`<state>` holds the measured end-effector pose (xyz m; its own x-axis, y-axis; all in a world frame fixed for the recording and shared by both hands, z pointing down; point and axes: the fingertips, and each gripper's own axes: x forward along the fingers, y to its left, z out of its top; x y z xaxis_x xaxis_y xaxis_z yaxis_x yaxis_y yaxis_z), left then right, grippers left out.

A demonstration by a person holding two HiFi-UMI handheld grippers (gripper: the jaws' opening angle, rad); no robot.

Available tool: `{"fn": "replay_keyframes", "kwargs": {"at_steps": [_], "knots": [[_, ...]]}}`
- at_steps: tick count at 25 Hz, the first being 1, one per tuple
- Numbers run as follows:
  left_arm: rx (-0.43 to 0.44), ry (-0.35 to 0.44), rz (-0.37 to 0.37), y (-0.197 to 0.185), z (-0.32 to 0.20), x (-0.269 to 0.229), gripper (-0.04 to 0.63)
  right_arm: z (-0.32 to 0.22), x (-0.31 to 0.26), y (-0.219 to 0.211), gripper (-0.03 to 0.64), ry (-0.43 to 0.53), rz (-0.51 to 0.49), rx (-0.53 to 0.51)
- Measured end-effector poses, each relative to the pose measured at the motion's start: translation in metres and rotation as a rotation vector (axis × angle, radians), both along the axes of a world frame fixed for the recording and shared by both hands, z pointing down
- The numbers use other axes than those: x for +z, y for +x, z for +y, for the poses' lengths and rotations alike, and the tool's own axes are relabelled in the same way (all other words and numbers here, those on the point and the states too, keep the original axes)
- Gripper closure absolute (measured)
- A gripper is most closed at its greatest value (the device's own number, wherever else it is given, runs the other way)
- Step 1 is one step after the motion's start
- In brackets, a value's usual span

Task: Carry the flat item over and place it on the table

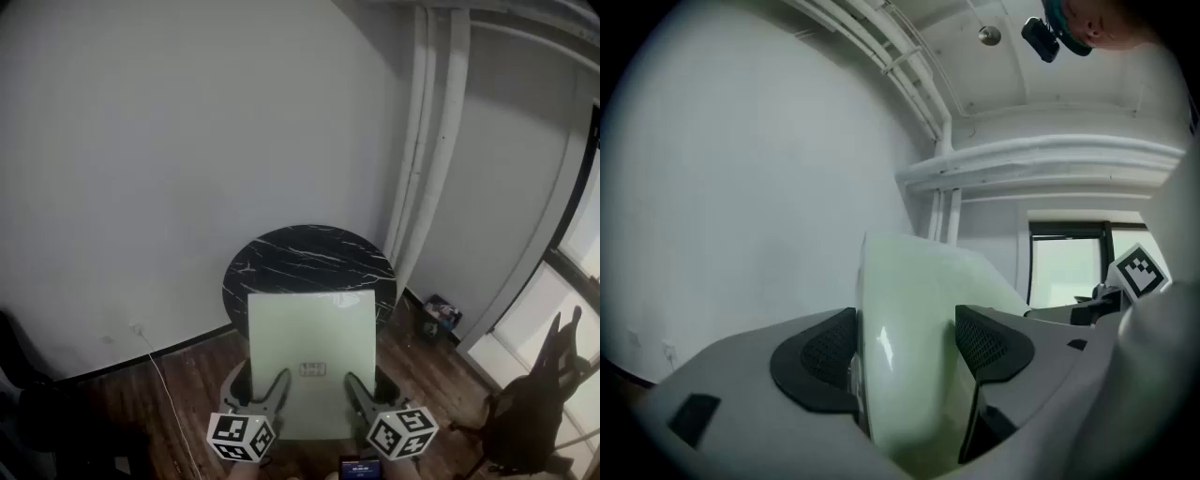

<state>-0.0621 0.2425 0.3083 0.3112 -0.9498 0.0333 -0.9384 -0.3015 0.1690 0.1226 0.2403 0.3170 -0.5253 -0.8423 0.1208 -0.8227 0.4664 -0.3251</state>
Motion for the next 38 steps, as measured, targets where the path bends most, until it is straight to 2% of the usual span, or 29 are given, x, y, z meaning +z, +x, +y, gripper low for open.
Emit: {"fn": "replay_keyframes", "kwargs": {"at_steps": [8,15,20,27,38], "knots": [[0.0,-0.004,0.011,-0.02,0.018,-0.002,0.253,0.017,-0.002,-0.02,0.388,0.0,0.009,-0.001],[-0.011,-0.016,0.019,-0.021,0.02,0.001,0.253,0.016,-0.002,-0.02,0.387,-0.011,-0.001,-0.005],[-0.014,-0.027,-0.009,-0.007,0.015,0.003,0.253,0.011,0.006,-0.006,0.387,-0.041,-0.031,-0.007],[-0.031,-0.03,-0.015,0.011,0.009,0.009,0.253,0.004,0.009,0.012,0.387,-0.032,-0.03,-0.02],[-0.026,-0.066,-0.027,0.031,-0.015,0.025,0.253,-0.018,0.028,0.032,0.387,-0.069,-0.037,-0.019]]}}
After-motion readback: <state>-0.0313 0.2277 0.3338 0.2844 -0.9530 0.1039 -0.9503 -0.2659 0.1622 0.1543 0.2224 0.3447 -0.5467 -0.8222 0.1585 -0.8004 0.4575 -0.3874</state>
